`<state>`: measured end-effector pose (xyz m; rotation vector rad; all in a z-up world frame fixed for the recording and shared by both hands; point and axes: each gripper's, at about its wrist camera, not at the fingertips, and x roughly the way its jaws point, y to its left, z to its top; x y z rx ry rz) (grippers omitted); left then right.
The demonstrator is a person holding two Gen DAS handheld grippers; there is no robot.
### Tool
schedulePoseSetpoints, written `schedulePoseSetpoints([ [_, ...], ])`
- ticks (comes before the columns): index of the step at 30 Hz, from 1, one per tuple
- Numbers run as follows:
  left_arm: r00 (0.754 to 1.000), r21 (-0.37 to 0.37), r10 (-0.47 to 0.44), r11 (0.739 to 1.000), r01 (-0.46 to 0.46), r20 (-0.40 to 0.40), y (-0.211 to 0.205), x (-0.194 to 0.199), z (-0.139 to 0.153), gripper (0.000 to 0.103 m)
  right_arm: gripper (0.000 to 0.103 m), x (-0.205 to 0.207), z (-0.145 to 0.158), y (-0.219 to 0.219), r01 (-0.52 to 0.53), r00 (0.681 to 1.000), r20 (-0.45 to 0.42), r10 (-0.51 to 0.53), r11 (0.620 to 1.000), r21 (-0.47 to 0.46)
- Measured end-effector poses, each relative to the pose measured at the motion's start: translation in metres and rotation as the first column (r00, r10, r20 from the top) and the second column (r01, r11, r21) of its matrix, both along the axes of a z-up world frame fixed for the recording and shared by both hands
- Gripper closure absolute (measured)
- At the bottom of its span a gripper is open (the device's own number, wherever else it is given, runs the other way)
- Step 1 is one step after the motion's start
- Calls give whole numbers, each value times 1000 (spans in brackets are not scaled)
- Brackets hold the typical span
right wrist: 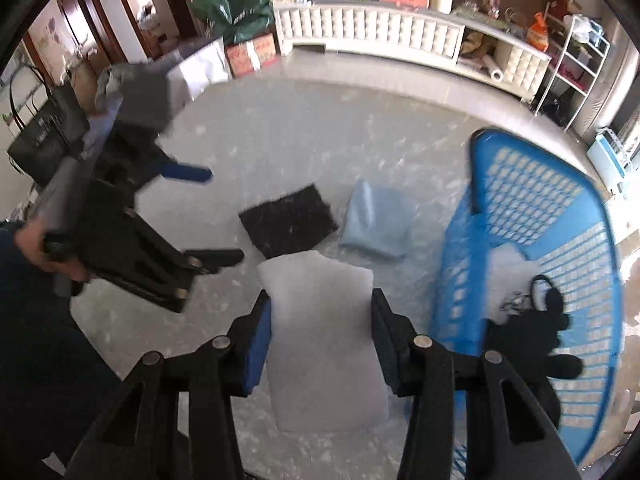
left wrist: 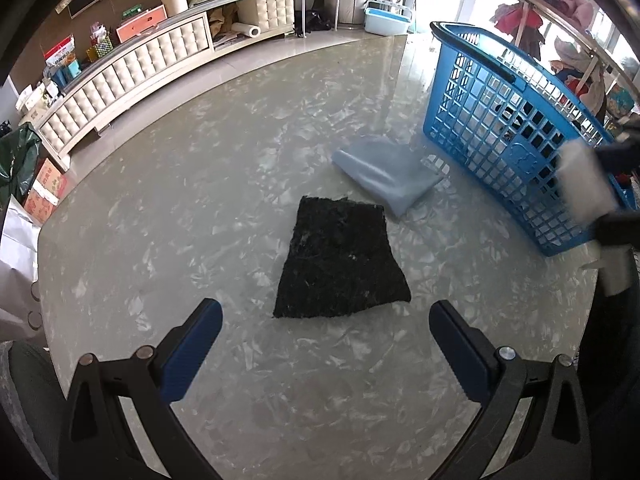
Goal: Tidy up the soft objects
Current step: 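Grasp the white foam pad with the right tool, then drop the white pad into the basket with the right tool while the left grasps the black mat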
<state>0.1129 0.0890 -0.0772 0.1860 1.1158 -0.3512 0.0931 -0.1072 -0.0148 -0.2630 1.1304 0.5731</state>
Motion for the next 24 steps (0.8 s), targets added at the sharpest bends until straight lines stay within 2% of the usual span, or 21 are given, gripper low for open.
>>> schedulePoseSetpoints([
  [4, 1000, 1, 7, 1000, -7, -6, -2, 5, -6, 0, 59, -5, 33, -16, 10, 996, 86, -9, 1000, -9],
  [7, 1000, 14, 15, 1000, -15, -20, -5, 10, -14, 0, 59, 2, 42, -37, 31, 992, 124, -26, 999, -37],
  [15, 995, 9, 83, 997, -83, -59, -6, 37, -33, 0, 58, 19, 42, -79, 128, 985, 119, -122, 991, -44],
  [21, 987, 55, 129, 991, -124, -91, -7, 52, -52, 0, 57, 27, 45, -93, 156, 981, 127, -148, 986, -59],
  [24, 982, 27, 146, 989, -144, -116, -7, 60, -55, 4, 57, 37, 41, -99, 171, 979, 120, -163, 983, -61],
])
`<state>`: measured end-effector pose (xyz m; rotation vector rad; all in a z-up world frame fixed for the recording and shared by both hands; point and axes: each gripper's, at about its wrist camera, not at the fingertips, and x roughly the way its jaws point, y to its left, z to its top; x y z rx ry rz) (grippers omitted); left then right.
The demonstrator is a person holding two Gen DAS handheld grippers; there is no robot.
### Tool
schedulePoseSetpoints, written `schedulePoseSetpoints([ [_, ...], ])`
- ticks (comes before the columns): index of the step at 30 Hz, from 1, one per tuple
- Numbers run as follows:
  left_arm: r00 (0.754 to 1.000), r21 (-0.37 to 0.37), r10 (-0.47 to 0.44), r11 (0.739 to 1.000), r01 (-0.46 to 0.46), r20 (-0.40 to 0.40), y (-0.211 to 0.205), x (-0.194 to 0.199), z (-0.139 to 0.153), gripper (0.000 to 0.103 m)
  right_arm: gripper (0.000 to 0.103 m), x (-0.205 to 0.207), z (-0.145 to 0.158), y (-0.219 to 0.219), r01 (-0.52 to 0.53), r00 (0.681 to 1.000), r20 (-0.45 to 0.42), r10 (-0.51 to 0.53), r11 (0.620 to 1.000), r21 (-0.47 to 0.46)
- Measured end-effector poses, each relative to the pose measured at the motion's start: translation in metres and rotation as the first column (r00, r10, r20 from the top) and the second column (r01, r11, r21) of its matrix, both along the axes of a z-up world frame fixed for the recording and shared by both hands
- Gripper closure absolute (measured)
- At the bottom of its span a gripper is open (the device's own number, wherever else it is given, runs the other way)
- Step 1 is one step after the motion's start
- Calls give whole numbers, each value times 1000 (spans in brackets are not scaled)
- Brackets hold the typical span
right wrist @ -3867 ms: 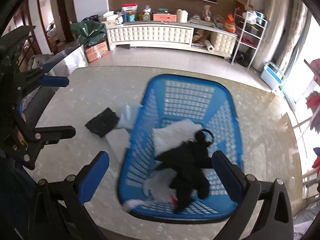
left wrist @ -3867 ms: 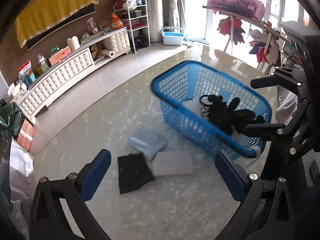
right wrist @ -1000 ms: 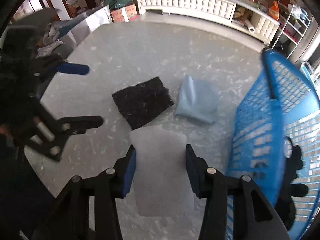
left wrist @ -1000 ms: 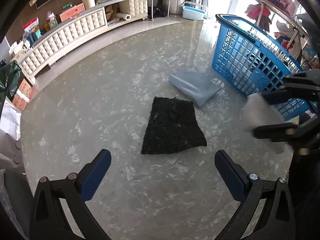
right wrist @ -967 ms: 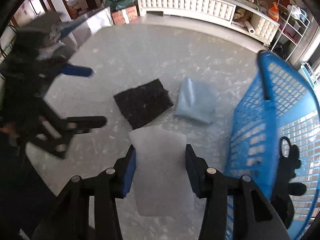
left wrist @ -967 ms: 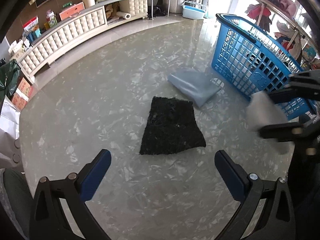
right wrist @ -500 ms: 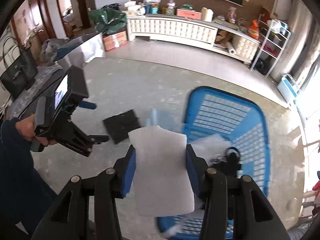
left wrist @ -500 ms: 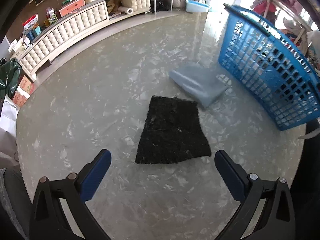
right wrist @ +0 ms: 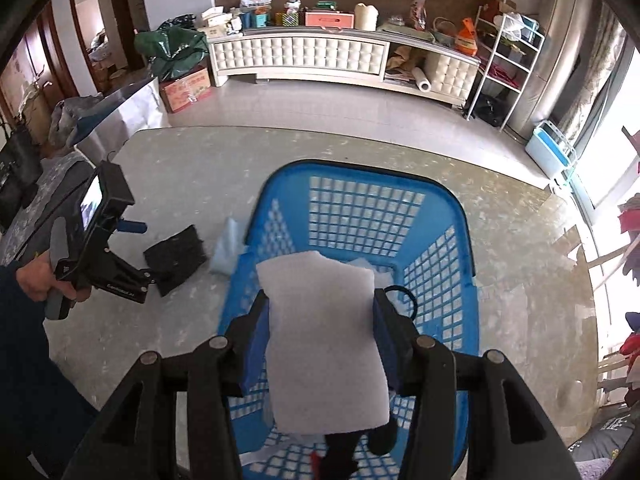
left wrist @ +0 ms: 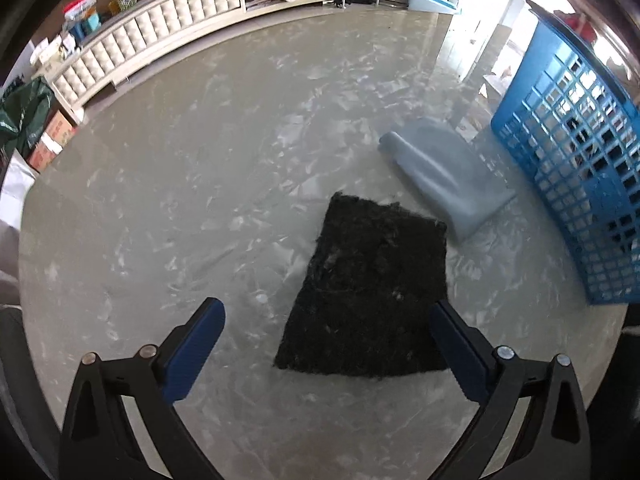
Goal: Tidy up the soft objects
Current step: 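Drop the white pad into the basket with the right tool while the left grasps the black mat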
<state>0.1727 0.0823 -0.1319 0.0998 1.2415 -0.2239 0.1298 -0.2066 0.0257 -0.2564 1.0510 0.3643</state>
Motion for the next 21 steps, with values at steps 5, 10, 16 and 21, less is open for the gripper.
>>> schedulePoseSetpoints([
  [5, 1000, 0, -10, 1000, 10, -15, -4, 6, -6, 11, 56, 9, -8, -5, 10, 1000, -26, -10, 1000, 2],
  [10, 1000, -13, -31, 999, 31, -5, -14, 0, -2, 32, 56, 20, -17, -2, 8, 998, -54, -8, 1000, -4],
  [16, 998, -33, -61, 998, 61, 1, -18, -1, 2, 70, 55, 41, -41, 3, 22, 995, -96, -27, 998, -59],
  [21, 996, -54, -88, 995, 87, -11, -24, -5, 3, 83, 53, 47, -56, 6, 29, 990, -139, -41, 996, -83],
])
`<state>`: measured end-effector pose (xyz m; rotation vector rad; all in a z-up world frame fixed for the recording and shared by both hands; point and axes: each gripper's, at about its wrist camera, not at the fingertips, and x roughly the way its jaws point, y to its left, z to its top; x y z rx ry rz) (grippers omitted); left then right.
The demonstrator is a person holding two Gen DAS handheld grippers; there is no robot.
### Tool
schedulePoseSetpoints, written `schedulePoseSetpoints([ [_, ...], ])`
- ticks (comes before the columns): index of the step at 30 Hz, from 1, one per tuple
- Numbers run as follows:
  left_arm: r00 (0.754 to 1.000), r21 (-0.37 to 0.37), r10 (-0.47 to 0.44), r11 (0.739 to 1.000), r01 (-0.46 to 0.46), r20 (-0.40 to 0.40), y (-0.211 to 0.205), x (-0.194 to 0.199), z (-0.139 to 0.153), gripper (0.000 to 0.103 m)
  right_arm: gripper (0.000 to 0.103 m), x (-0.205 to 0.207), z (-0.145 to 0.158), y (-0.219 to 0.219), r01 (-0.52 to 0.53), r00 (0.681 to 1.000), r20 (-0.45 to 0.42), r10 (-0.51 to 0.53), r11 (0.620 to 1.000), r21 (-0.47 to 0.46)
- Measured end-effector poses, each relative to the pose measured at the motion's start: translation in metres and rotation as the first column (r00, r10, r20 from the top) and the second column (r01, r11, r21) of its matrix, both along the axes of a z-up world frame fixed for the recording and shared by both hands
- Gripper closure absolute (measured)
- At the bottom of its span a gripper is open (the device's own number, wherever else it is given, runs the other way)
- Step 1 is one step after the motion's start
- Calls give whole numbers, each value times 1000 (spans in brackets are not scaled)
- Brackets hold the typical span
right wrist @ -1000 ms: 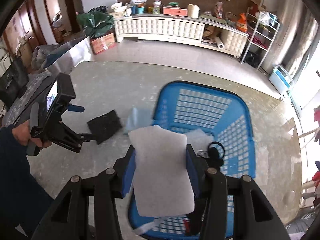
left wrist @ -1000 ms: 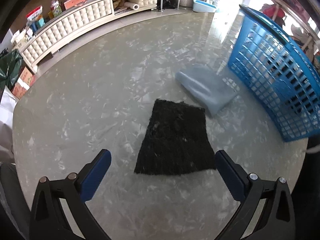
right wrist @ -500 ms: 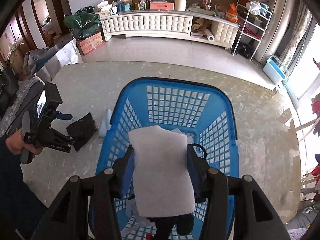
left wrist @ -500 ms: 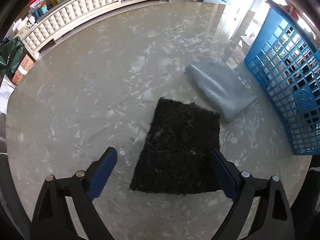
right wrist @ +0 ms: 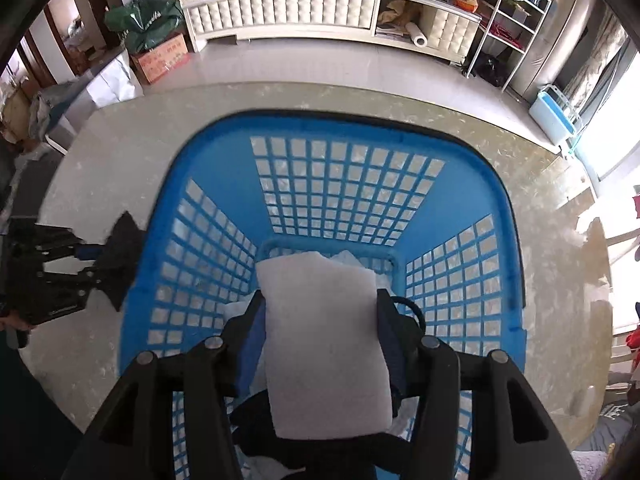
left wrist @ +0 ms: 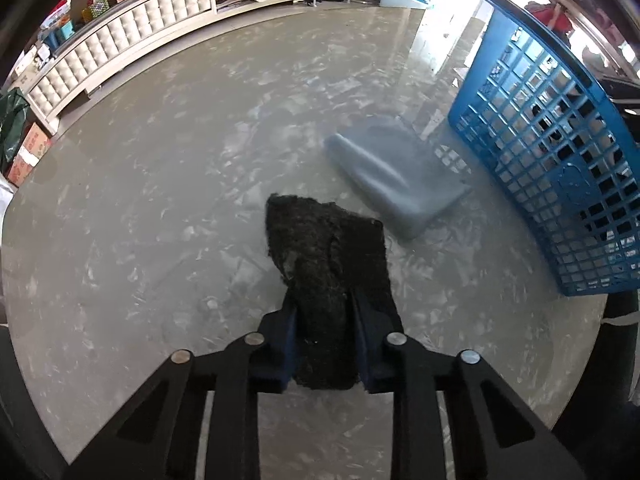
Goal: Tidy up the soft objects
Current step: 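Drop the white pad into the basket with the right tool while the left grasps the black mat, then carry the black fuzzy mat into the basket and open the left tool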
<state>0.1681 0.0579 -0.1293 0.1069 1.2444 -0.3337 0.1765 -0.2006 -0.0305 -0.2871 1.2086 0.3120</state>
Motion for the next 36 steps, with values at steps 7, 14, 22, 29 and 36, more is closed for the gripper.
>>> schedulePoseSetpoints([
  [7, 1000, 35, -11, 999, 10, 9, -16, -5, 6, 87, 47, -7, 2, 9, -27, 1000, 3, 27, 997, -67],
  [14, 998, 29, -8, 1000, 6, 57, -19, -13, 37, 88, 5, -17, 12, 3, -26, 999, 17, 27, 999, -28],
  [22, 988, -2, -29, 1000, 30, 149, -35, -30, 93, 88, 0, -49, 46, -18, -18, 995, 99, 16, 1000, 19],
  [29, 965, 13, -73, 997, 72, 251, -67, -41, 143, 88, 0, -87, 63, -50, -17, 989, 150, 16, 1000, 7],
  [36, 951, 51, -161, 987, 153, 265, -113, -50, 167, 88, 0, -105, 67, -77, -3, 983, 182, 0, 1000, 15],
])
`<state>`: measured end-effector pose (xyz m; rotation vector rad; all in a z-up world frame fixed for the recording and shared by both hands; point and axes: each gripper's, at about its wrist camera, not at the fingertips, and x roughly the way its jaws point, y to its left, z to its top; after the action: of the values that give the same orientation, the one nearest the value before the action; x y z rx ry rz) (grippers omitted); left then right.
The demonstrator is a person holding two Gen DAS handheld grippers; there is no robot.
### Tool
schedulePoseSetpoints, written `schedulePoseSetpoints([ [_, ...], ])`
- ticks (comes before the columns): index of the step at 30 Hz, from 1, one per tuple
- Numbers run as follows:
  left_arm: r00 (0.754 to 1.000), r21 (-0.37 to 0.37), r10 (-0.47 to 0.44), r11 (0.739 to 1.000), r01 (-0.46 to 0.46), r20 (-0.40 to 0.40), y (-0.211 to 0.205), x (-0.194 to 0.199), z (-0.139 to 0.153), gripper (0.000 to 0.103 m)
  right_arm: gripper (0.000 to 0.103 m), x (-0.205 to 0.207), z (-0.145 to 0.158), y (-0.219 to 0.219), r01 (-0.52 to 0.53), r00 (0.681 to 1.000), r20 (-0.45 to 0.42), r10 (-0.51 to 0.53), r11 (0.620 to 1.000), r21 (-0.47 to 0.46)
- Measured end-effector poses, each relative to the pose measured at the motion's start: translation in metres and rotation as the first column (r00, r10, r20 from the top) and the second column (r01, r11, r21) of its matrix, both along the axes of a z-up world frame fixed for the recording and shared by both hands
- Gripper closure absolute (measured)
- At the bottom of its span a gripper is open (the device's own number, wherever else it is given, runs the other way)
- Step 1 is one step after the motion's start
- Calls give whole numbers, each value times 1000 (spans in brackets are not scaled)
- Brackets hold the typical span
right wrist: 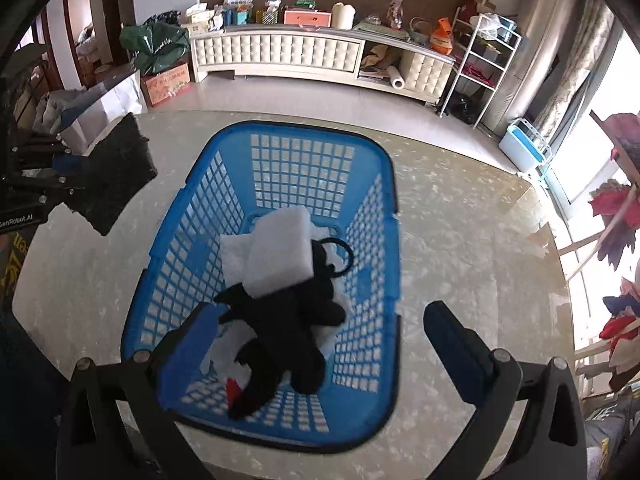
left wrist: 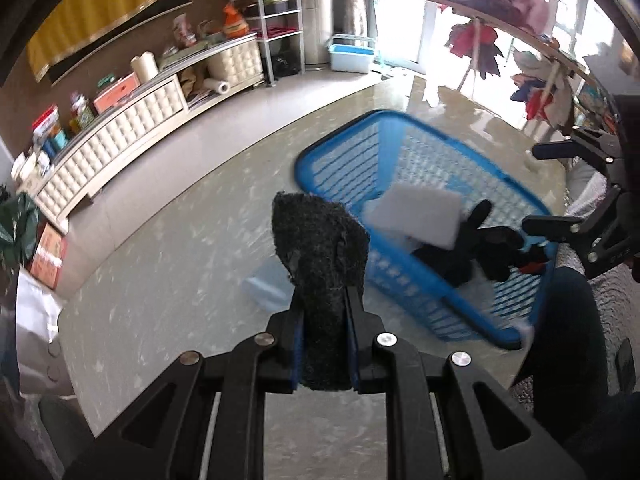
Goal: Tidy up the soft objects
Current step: 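Carry the black fuzzy mat into the basket and open the left tool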
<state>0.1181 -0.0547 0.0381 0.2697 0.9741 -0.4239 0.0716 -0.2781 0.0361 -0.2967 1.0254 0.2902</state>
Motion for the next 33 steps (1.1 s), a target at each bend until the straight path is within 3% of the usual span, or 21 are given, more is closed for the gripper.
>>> schedulePoseSetpoints([
  [7, 997, -4, -82, 997, 82, -2, -46, -5, 25, 88, 0, -16, -1, -24, 22, 1000, 14, -23, 998, 61],
  [11, 992, 15, -123, 992, 124, -17, -70, -1, 22, 88, 0, -17, 1, -29, 38, 999, 28, -41, 994, 98],
  [21, 972, 91, -215, 970, 224, -97, -113, 28, -18, 87, 0, -14, -6, -42, 53, 998, 20, -56, 986, 160],
  [33, 959, 136, -229, 958, 253, -166, -126, 55, -64, 81, 0, -8, -22, -52, 73, 997, 0, -74, 980, 187],
])
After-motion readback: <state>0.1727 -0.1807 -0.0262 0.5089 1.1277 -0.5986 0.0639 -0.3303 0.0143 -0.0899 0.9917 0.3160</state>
